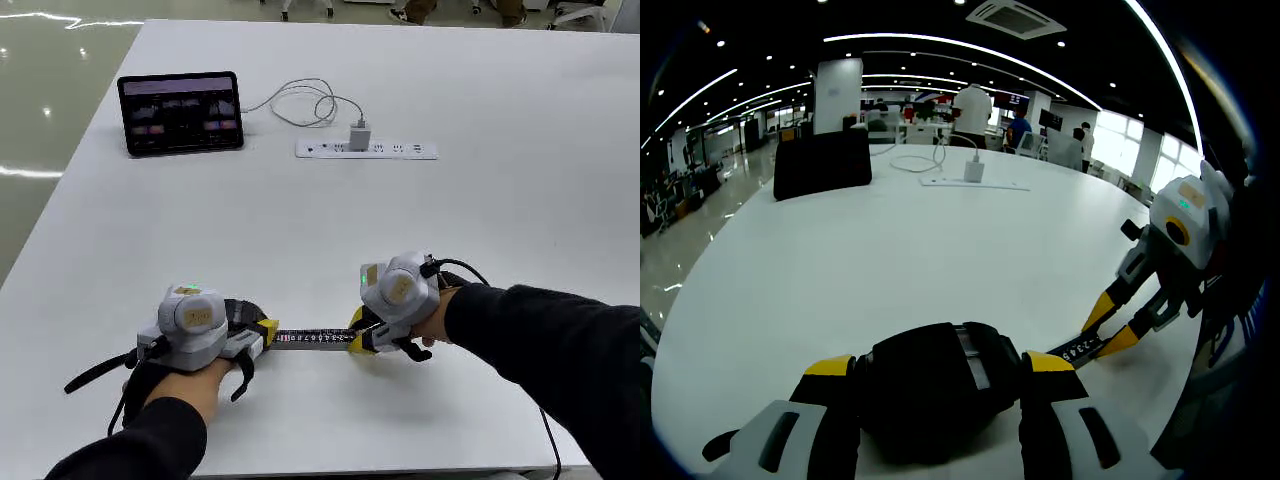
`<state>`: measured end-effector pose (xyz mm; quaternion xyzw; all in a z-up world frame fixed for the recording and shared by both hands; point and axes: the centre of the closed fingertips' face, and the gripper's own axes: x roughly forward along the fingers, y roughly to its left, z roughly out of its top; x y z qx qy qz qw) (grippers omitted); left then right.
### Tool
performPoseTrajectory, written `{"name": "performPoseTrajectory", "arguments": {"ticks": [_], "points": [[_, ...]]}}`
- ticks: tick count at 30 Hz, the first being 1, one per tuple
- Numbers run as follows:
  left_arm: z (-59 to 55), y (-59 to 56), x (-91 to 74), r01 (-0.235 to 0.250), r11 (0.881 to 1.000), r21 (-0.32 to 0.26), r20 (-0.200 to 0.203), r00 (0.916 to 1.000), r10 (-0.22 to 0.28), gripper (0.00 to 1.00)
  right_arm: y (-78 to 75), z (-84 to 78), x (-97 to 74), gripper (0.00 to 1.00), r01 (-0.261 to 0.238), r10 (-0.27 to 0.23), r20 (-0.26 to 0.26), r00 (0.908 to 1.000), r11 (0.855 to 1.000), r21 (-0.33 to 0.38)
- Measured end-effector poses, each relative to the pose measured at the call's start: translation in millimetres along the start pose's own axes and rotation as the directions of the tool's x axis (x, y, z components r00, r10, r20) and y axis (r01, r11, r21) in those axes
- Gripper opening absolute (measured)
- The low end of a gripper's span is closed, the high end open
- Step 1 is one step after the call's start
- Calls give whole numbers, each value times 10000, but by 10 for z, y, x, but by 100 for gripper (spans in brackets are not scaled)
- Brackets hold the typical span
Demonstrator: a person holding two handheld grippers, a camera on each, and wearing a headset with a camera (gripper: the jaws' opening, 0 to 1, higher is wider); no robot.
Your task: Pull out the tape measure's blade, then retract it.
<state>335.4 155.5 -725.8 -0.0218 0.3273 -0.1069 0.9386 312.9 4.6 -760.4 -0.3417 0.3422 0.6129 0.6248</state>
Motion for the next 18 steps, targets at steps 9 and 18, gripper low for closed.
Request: {"name": "performPoseTrajectory", "arguments": {"ticks": [9, 18], "points": [[-1, 6, 5, 0, 10000, 2, -4, 10000, 0, 61, -7, 37, 24, 12, 5, -5, 82, 10000, 10000, 67], [-2, 4, 9, 0, 10000, -6, -23, 10000, 0, 61, -10, 73, 47, 12, 28, -30, 170, 9999, 9999, 135]]}}
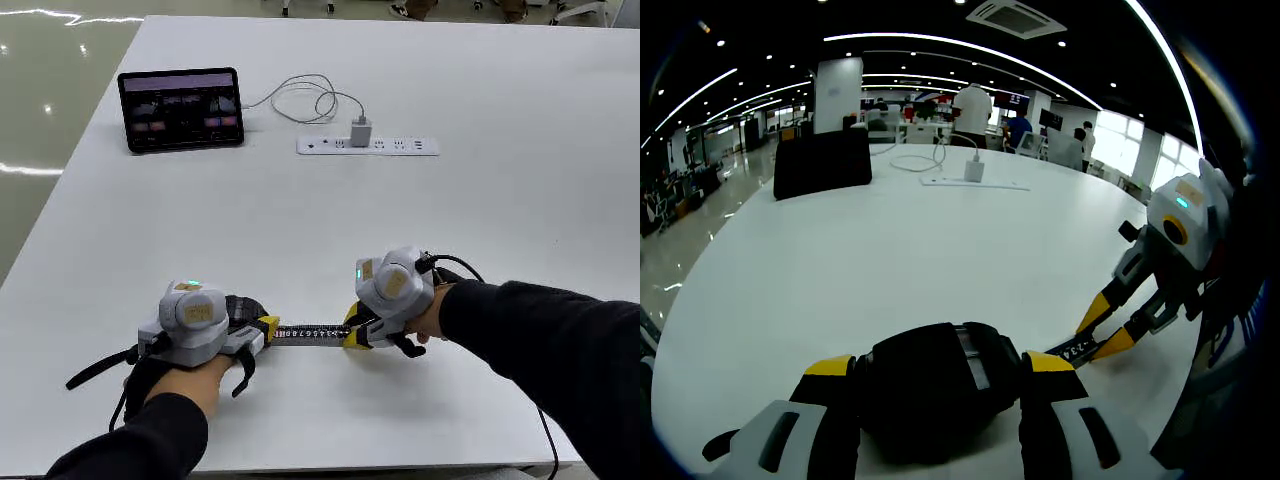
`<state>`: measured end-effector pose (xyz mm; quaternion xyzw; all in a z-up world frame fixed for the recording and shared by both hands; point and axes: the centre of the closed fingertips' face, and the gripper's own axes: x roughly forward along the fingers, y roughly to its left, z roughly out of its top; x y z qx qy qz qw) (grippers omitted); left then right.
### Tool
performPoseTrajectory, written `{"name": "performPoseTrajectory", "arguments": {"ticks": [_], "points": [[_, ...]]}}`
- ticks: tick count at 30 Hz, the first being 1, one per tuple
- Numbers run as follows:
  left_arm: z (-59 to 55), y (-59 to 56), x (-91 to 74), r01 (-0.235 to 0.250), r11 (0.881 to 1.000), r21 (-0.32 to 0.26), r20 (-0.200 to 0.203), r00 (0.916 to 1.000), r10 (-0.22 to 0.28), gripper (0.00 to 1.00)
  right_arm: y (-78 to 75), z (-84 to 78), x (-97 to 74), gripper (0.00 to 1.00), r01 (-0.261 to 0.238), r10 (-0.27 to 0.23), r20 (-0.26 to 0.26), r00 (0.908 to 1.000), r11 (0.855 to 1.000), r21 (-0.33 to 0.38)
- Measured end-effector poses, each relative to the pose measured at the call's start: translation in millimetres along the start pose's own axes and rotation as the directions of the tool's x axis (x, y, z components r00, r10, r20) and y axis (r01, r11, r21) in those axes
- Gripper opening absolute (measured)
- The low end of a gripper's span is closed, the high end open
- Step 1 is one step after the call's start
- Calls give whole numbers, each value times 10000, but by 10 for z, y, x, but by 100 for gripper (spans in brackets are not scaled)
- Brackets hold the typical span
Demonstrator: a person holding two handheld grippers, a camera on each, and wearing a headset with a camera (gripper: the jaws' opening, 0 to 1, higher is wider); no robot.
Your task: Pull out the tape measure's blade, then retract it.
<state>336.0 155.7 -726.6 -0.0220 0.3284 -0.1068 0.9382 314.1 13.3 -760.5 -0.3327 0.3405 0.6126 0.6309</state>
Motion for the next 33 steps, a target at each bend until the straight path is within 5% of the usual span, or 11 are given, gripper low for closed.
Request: {"name": "performPoseTrajectory", "arguments": {"ticks": [33], "points": [[-2, -1, -7, -11, 9999, -110, -58, 10000, 10, 60, -19, 122, 99, 12, -11, 11, 188, 9998, 10000, -12]]}}
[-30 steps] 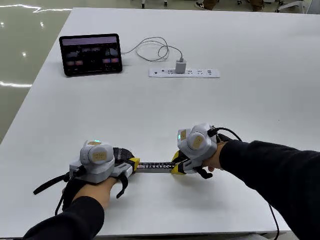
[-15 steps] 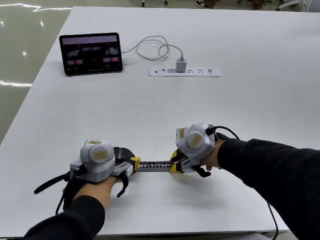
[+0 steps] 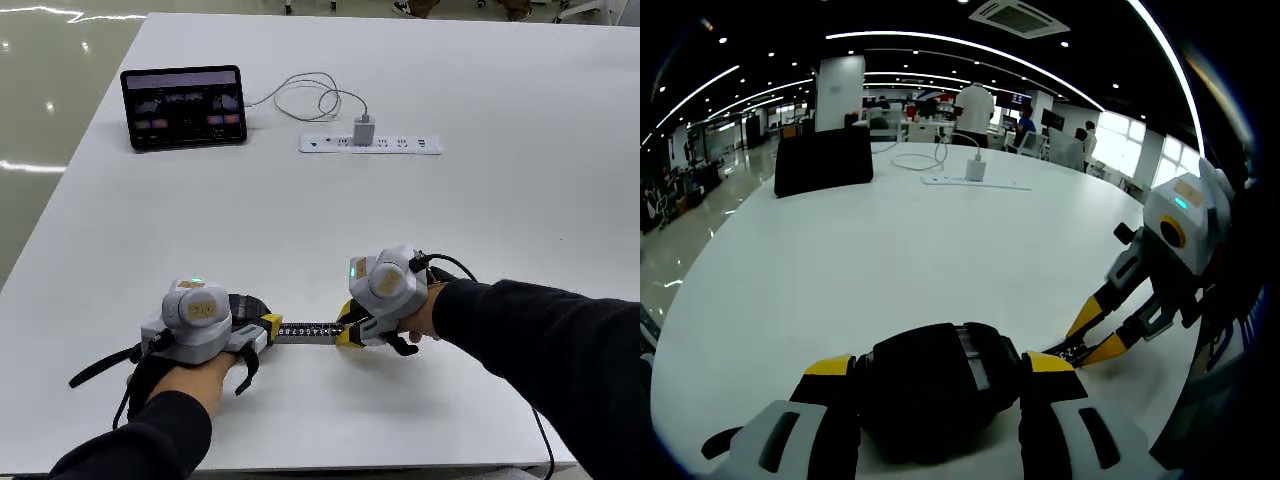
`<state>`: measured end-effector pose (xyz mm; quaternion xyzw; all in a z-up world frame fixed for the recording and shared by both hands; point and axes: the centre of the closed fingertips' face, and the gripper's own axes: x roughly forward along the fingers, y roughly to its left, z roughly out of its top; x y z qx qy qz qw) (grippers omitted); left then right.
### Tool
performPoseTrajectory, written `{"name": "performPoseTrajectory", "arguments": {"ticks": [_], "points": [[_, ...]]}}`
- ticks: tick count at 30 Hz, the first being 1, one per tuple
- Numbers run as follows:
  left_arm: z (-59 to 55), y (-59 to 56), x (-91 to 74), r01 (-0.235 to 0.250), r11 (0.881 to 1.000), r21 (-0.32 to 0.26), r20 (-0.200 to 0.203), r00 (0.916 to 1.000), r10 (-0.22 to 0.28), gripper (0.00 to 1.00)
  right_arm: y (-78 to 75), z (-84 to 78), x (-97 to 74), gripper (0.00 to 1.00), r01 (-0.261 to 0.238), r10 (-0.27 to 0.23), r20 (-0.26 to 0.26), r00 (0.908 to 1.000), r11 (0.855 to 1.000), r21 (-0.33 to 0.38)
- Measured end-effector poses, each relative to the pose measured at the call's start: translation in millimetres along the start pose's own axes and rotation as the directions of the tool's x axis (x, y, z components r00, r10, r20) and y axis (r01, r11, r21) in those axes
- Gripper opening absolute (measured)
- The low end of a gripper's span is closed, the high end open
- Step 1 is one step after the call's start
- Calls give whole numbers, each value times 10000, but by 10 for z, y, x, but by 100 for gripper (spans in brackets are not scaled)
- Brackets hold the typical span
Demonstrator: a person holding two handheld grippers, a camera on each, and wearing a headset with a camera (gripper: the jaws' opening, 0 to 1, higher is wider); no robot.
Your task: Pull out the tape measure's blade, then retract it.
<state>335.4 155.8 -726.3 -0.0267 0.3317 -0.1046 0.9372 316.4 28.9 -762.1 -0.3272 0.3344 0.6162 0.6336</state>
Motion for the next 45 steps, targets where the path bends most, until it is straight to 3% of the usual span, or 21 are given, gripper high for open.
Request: {"name": "performPoseTrajectory", "arguments": {"ticks": [45], "points": [[9, 15, -6, 63, 9995, -324, -42, 10000, -64, 60, 22, 227, 144, 11, -108, 99, 318, 9994, 9996, 279]]}}
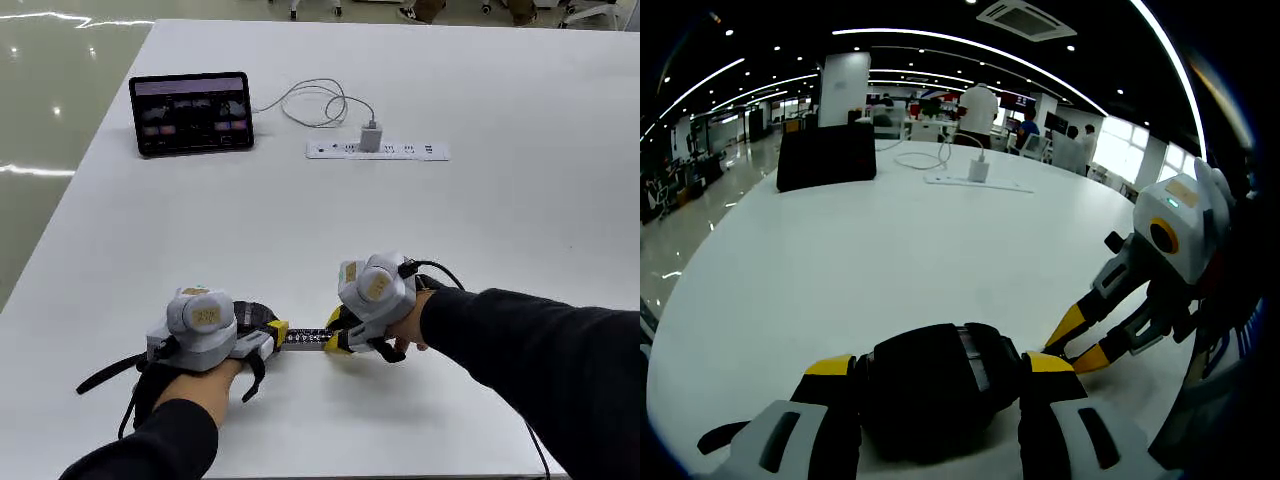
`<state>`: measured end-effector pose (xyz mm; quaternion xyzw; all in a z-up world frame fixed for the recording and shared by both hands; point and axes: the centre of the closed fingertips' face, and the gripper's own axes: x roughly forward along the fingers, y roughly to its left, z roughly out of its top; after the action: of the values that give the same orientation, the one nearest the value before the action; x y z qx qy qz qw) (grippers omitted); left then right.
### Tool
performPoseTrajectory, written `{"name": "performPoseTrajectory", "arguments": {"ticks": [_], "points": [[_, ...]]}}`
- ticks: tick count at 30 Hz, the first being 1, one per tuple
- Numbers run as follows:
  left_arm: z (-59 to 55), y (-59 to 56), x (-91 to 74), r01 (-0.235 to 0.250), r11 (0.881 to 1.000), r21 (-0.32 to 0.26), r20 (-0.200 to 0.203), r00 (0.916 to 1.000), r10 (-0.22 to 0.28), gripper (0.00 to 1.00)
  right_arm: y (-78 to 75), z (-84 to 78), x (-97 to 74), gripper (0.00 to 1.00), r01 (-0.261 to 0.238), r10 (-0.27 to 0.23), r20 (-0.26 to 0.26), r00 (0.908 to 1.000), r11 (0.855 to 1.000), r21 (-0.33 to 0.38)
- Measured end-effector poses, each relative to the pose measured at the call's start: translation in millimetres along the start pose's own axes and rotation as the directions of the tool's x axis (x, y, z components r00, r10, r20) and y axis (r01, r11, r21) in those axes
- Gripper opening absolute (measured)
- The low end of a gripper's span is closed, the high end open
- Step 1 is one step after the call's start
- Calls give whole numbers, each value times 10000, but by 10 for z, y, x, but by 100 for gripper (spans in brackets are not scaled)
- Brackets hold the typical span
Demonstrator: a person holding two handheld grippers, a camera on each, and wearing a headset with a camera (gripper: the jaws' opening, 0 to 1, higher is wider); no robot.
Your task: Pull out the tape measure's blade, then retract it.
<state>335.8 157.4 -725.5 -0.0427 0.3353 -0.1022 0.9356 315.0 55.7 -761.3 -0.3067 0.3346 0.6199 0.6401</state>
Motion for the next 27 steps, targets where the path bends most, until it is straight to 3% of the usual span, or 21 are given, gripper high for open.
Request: {"name": "performPoseTrajectory", "arguments": {"ticks": [27], "points": [[-2, 5, -8, 70, 9998, -188, 10, 10000, -70, 59, 13, 133, 85, 11, -147, 146, 121, 9998, 9999, 6]]}}
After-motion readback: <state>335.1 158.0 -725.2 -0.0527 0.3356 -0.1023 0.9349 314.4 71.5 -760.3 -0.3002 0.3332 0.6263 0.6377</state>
